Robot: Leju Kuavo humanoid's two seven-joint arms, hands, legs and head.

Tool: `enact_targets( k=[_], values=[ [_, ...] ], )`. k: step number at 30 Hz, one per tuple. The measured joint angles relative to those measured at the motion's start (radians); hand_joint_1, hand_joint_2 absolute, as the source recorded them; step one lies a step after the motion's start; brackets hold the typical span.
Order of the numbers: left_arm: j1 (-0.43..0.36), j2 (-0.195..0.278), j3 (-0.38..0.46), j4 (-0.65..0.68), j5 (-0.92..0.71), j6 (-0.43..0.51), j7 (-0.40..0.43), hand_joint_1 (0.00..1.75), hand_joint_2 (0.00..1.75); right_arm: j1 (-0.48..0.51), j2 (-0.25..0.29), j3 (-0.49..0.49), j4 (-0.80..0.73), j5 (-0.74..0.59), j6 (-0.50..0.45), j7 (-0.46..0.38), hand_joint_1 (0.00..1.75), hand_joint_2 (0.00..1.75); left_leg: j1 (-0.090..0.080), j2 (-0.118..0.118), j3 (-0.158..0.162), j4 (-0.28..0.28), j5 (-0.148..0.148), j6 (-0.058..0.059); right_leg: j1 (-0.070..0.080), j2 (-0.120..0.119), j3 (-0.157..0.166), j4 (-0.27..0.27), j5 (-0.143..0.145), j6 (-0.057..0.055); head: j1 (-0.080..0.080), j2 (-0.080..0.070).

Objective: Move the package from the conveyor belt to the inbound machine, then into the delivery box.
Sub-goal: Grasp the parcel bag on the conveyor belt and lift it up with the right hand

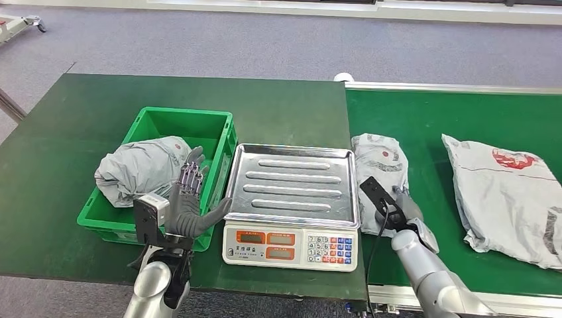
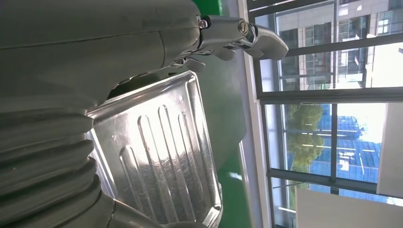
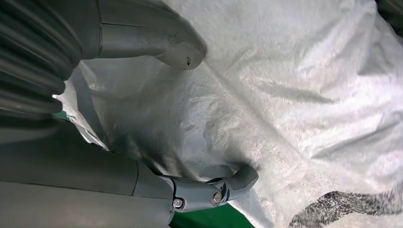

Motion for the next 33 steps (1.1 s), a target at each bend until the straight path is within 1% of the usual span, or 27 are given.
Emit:
enact_targets(
  k=[7,11,15,21,30,33],
  values=[
    [0.0,0.004,0.0,-0.001,0.002,0.0,-0.006,0.0,1.75,0.014,0.0,0.021,0.0,0.007,-0.003,-0.004,0.02,1.75,0.0,0.0,0.0,0.0,0.0,0.0,0.0,0.0,0.0,0.0,0.0,0.0,0.0,0.0],
    [-0.001,0.006,0.0,-0.001,0.003,-0.001,-0.01,0.0,1.75,0.017,0.0,0.022,0.0,0.006,0.003,0.0,1.75,1.75,0.0,0.0,0.0,0.0,0.0,0.0,0.0,0.0,0.0,0.0,0.0,0.0,0.0,0.0],
    [-0.002,0.009,0.0,0.0,0.006,-0.001,-0.016,0.0,1.75,0.017,-0.001,0.023,-0.001,-0.005,0.013,-0.011,1.75,1.75,0.0,0.0,0.0,0.0,0.0,0.0,0.0,0.0,0.0,0.0,0.0,0.0,0.0,0.0],
    [-0.002,0.012,0.0,0.0,0.012,-0.001,-0.02,0.0,1.75,0.015,-0.012,0.023,-0.008,-0.048,-0.006,-0.058,1.75,1.75,0.0,0.0,0.0,0.0,0.0,0.0,0.0,0.0,0.0,0.0,0.0,0.0,0.0,0.0],
    [-0.002,0.014,0.0,0.0,0.012,-0.001,-0.021,0.0,1.75,0.013,-0.019,0.023,-0.017,-0.063,-0.015,-0.072,1.75,1.75,0.0,0.0,0.0,0.0,0.0,0.0,0.001,0.0,0.0,0.0,0.0,0.0,0.0,0.0],
    [-0.002,0.015,0.0,-0.001,0.014,0.001,-0.023,0.0,1.75,0.015,-0.019,0.022,-0.027,-0.107,-0.037,-0.109,1.75,1.75,0.0,0.0,0.0,0.0,0.0,0.0,0.001,0.0,0.0,0.0,0.0,0.0,0.0,0.0]
  ],
)
